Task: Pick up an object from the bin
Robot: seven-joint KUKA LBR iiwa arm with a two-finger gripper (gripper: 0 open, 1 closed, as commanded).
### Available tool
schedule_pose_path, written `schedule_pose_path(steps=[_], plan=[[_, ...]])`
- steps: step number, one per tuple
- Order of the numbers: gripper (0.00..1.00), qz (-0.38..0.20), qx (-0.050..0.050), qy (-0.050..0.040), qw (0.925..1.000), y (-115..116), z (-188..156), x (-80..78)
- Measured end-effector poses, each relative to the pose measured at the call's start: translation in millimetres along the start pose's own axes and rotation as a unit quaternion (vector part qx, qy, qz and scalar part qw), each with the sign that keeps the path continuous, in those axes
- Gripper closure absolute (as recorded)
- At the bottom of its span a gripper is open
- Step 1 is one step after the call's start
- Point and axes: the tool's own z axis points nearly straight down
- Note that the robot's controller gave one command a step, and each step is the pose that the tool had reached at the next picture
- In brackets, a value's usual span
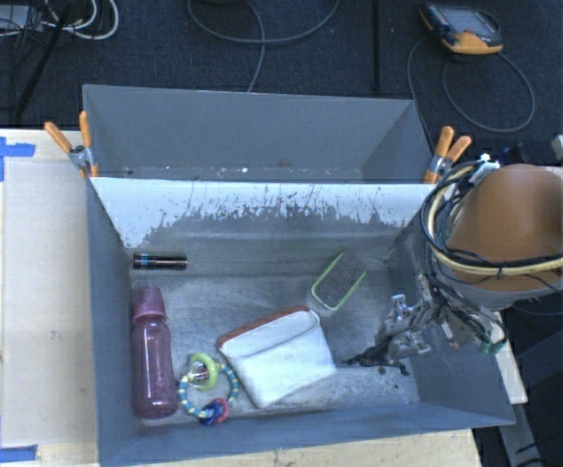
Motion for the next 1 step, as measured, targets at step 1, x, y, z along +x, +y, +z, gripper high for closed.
schedule_pose_path(steps=[1], plan=[[1.00,0.002,-0.001,0.0039,1.0000,7.3,-42.5,-2.6]])
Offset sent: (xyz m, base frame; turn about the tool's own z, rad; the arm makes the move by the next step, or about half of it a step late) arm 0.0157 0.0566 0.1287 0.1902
